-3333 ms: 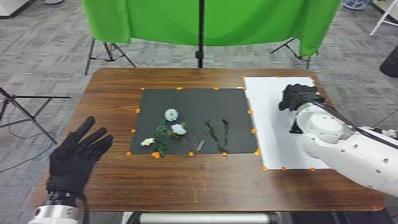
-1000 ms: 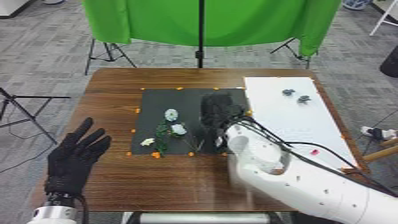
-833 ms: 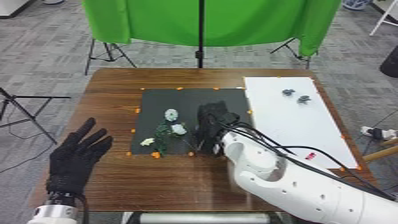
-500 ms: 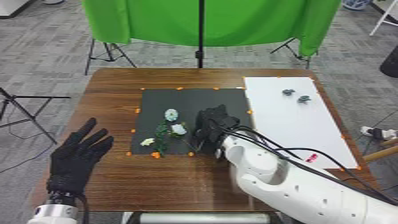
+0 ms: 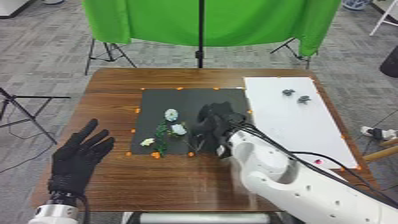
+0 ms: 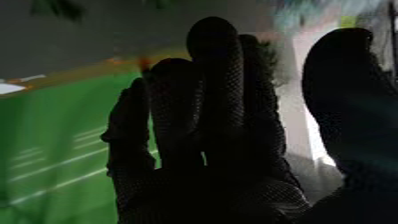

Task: Arrange flowers

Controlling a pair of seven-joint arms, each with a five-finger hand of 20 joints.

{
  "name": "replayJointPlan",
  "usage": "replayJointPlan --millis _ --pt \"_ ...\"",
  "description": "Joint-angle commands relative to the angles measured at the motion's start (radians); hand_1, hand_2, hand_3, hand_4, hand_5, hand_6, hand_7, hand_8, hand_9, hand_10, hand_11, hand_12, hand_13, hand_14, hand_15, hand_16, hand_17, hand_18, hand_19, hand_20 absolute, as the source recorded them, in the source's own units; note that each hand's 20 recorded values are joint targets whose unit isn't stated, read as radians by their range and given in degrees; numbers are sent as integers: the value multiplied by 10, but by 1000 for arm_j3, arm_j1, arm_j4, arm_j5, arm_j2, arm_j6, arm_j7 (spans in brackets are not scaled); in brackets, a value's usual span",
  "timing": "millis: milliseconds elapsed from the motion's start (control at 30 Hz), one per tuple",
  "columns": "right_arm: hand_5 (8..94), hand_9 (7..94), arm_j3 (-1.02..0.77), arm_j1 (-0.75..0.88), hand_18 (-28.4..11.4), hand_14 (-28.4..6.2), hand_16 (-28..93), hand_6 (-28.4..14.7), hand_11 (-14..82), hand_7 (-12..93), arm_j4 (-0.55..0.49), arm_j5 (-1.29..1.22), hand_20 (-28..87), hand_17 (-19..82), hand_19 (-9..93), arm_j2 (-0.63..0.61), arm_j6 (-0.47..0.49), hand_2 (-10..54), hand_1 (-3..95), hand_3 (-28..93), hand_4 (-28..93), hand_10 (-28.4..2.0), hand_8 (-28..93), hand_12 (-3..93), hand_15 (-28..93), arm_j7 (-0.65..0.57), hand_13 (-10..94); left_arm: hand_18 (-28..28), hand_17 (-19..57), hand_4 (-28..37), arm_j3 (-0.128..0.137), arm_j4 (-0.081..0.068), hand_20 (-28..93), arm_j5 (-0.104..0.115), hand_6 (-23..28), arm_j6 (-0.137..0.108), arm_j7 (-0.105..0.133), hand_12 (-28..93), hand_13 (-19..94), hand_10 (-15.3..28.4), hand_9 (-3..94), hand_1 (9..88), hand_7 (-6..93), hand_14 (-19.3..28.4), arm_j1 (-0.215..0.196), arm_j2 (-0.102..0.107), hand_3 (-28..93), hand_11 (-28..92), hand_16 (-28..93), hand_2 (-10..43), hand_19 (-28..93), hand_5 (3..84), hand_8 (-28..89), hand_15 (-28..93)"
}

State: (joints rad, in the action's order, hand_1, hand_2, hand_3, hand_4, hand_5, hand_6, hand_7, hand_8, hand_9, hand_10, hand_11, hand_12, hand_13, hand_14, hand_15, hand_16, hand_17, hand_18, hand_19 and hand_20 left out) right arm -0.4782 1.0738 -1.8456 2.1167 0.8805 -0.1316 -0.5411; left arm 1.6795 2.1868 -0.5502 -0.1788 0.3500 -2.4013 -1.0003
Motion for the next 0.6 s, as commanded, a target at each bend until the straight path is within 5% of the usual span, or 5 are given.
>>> replayJointPlan --millis 33,267,600 --pt "652 749 -33 -100 -227 -98 185 35 425 141 22 -57 541 158 780 -108 -99 -95 341 752 -283 -108 -130 186 792 -54 611 284 -87 -283 -17 -6 173 2 72 0 19 99 235 189 339 209 109 280 -5 -2 773 205 -80 83 544 357 -99 478" --pt "612 658 38 -261 -236 -118 131 29 283 150 186 -140 509 137 732 -220 -105 -95 321 792 -283 -121 -132 147 693 -141 543 284 -87 -283 -23 -6 173 3 71 -6 26 99 235 188 339 209 110 280 -4 1 772 205 -81 83 544 357 -99 478" --pt "587 596 123 -340 -260 -128 106 27 226 156 339 -156 465 148 705 -257 -109 -95 315 796 -283 -135 -137 141 639 -214 508 284 -88 -283 -29 -7 172 -6 72 0 32 99 235 189 339 209 109 280 0 -8 772 205 -81 83 544 358 -99 478"
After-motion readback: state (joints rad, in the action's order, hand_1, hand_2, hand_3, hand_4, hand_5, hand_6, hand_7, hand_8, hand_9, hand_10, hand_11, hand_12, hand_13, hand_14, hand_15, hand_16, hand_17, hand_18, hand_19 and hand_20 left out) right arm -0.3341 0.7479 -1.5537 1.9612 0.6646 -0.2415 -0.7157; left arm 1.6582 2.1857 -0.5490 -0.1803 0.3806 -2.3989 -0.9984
